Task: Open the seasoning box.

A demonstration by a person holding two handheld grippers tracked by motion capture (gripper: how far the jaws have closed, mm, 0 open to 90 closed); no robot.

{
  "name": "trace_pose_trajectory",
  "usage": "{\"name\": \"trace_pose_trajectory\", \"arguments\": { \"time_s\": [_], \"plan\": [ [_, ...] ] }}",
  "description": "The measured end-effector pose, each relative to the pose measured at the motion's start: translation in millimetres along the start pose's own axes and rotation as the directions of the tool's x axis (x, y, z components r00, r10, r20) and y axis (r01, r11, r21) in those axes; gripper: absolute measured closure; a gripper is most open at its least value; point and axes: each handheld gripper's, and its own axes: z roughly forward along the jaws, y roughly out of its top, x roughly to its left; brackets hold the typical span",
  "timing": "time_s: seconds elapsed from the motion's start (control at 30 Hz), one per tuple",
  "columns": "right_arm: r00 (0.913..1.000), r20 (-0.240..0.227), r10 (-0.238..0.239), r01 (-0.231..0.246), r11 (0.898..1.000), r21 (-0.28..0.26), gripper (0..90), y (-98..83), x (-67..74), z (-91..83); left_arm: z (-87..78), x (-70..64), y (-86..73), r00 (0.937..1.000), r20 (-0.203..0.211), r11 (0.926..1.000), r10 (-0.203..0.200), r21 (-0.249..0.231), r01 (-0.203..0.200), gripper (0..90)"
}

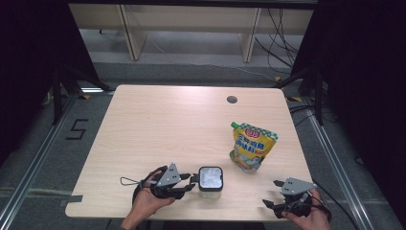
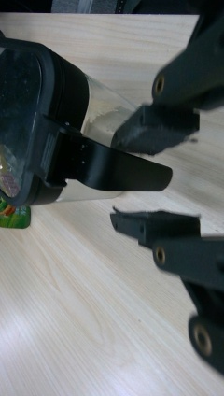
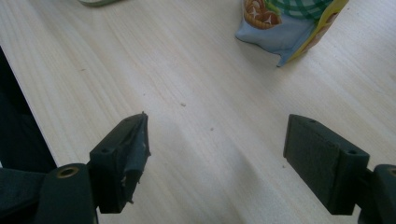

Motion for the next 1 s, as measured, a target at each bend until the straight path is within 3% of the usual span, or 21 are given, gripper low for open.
{"name": "trace_pose_trajectory", "arguments": {
  "time_s": [0.1, 0.2, 0.27, 0.3, 0.37, 0.4, 0.47, 0.5, 0.6, 0.67, 0.73, 0.83, 1.0],
  "plan": [
    [0.9996, -0.003, -0.03, 0.03, 1.0, 0.001, 28.7, 0.7, -0.2, 1.0, -7.1, -0.1, -0.4, 0.9998, -0.012, 0.9999, -0.014, -0.004, 0.014, 47.5],
    [0.999, -0.006, -0.045, 0.045, 0.999, 0.004, 27.3, 2.8, 1.0, 2.9, -15.0, 0.5, 2.7, 0.9994, -0.021, 0.9995, -0.026, -0.018, 0.025, 40.5],
    [0.9986, -0.003, -0.053, 0.053, 0.999, -0.004, 27.1, 3.4, 0.7, 3.1, -17.1, 1.0, 4.6, 0.9997, -0.017, 0.9997, -0.02, -0.013, 0.02, 39.6],
    [0.9991, -0.004, -0.041, 0.041, 0.999, -0.002, 27.1, 3.5, 1.8, 2.1, -20.1, 0.6, 7.9, 0.999, -0.017, 0.9988, -0.04, -0.03, 0.04, 38.7],
    [0.9992, -0.001, -0.039, 0.039, 0.999, 0.0, 27.1, 3.1, 2.9, 1.9, -22.1, 1.1, 10.0, 0.9992, -0.018, 0.9987, -0.037, -0.036, 0.036, 38.7],
    [0.9994, 0.0, -0.035, 0.035, 0.999, -0.002, 27.1, 2.7, 2.8, 0.7, -25.7, 0.8, 13.7, 0.9981, -0.013, 0.9965, -0.06, -0.058, 0.059, 38.9],
    [0.9993, 0.001, -0.036, 0.036, 0.999, -0.003, 27.1, 2.5, 2.8, 0.3, -27.1, 1.3, 16.1, 0.9984, -0.004, 0.9957, -0.056, -0.074, 0.056, 39.5],
    [0.9993, 0.001, -0.036, 0.036, 0.999, -0.005, 27.1, 2.6, 2.9, 0.1, -28.2, -0.4, 17.7, 0.9963, -0.014, 0.993, -0.085, -0.083, 0.084, 40.0],
    [0.9991, -0.002, -0.042, 0.042, 0.999, -0.002, 27.0, 3.1, 2.6, 1.6, -32.3, -0.9, 23.4, 0.997, -0.041, 0.9946, -0.065, -0.084, 0.061, 48.7],
    [0.999, -0.002, -0.045, 0.045, 0.999, -0.005, 27.0, 3.1, 2.4, 1.4, -34.1, -2.8, 26.3, 0.9948, -0.047, 0.9899, -0.09, -0.114, 0.084, 52.3],
    [0.9991, 0.0, -0.043, 0.043, 0.999, -0.009, 26.8, 3.2, 2.5, 0.6, -34.6, -4.2, 28.8, 0.993, -0.037, 0.9857, -0.112, -0.13, 0.107, 63.3],
    [0.9986, 0.005, -0.053, 0.053, 0.999, -0.014, 26.1, 3.7, 3.1, 0.6, -33.6, -7.6, 33.6, 0.9951, -0.052, 0.9895, -0.085, -0.122, 0.078, 78.7],
    [0.9985, 0.001, -0.055, 0.055, 0.998, -0.017, 25.9, 4.0, 3.3, 1.1, -28.6, -13.5, 38.6, 0.9971, -0.051, 0.9904, -0.056, -0.129, 0.049, 86.0]
  ]
}}
